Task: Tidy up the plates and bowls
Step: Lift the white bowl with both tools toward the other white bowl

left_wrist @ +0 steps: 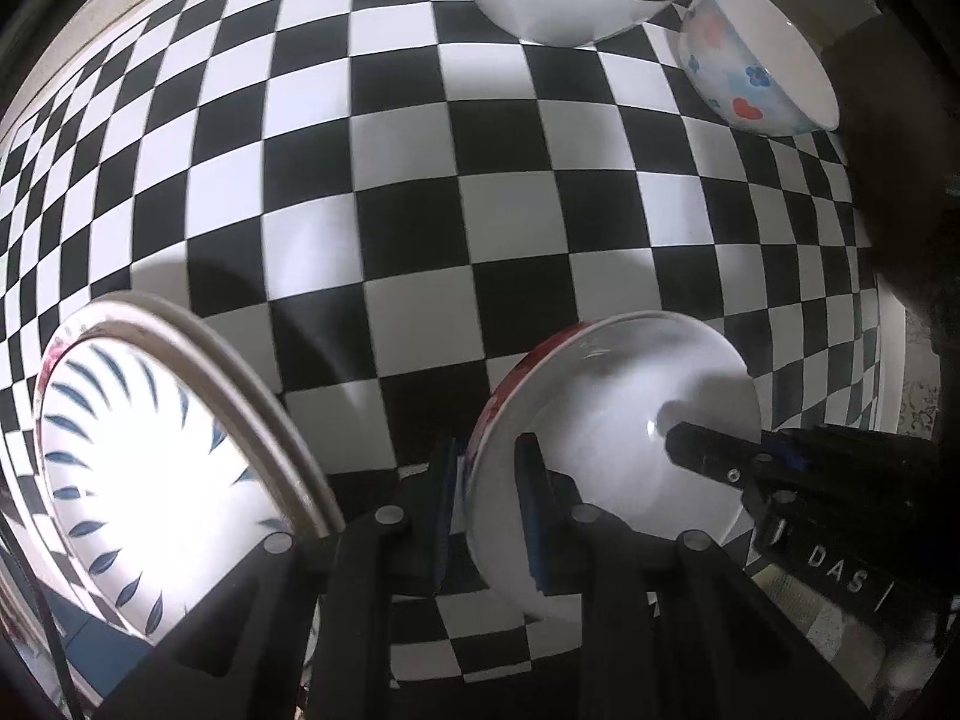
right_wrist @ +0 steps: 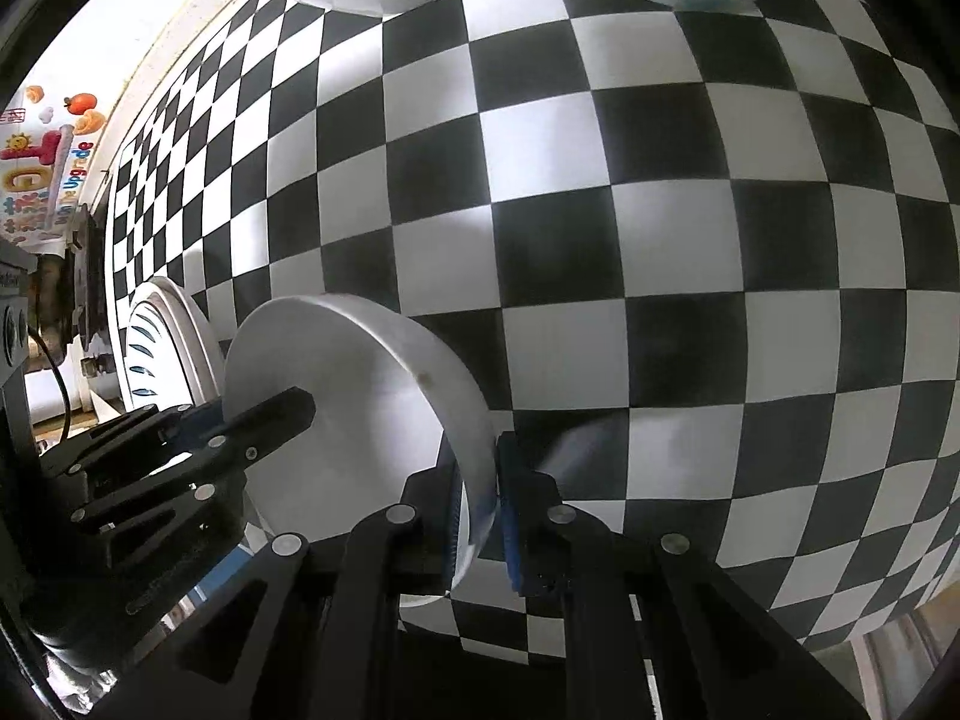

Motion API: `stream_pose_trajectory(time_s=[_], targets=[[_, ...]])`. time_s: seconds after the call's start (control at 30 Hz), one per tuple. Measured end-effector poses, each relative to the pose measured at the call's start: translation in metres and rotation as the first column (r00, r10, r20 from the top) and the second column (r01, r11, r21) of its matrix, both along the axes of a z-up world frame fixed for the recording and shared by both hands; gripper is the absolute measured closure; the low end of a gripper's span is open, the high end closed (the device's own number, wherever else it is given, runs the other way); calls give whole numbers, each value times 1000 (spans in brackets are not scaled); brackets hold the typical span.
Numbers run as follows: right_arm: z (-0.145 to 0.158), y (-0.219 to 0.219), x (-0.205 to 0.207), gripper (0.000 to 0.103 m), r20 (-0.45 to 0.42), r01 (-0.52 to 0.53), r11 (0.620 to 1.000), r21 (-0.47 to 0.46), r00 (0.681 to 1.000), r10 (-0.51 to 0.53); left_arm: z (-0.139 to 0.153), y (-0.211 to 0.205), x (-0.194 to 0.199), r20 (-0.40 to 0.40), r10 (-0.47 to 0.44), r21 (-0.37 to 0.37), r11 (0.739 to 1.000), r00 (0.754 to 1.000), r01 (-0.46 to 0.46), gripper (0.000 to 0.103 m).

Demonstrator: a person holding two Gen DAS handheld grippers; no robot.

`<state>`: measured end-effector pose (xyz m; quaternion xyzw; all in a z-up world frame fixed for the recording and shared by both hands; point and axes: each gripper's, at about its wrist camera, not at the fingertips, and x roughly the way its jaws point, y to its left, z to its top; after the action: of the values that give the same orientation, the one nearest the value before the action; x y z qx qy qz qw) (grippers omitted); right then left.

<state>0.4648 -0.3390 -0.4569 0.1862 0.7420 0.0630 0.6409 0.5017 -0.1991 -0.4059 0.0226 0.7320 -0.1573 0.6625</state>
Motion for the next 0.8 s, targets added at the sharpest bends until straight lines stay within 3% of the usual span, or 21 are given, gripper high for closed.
stream_pose_trajectory(time_s=[0.07, 0.13, 0.27, 0.37, 0.43, 0.57, 0.8], targets=[[7, -9, -2, 84, 11, 0, 1000, -11, 1000, 0, 8, 8, -2, 1, 32, 5, 999, 999, -32, 85], [19, -17, -3, 73, 31, 9, 1000, -16, 999, -9, 23, 15, -6, 20, 59, -2, 998, 998, -59, 85], [56, -35, -3, 70, 103, 26, 1000, -8, 994, -25, 60, 25, -8, 84, 95, -37, 995, 992, -92, 84], [88, -46, 14, 65, 174, 31, 999, 8, 984, -32, 83, 26, 7, 134, 132, -80, 989, 982, -122, 78], [107, -50, 36, 56, 225, 32, 999, 24, 974, -37, 94, 18, 29, 162, 149, -98, 986, 976, -134, 73], [127, -54, 99, 54, 311, 22, 999, -37, 950, -9, 92, 10, 77, 159, 196, -149, 974, 968, -173, 73], [104, -56, 205, 54, 262, -50, 992, -112, 962, 78, 62, -2, 157, 132, 255, -146, 961, 958, -236, 73]])
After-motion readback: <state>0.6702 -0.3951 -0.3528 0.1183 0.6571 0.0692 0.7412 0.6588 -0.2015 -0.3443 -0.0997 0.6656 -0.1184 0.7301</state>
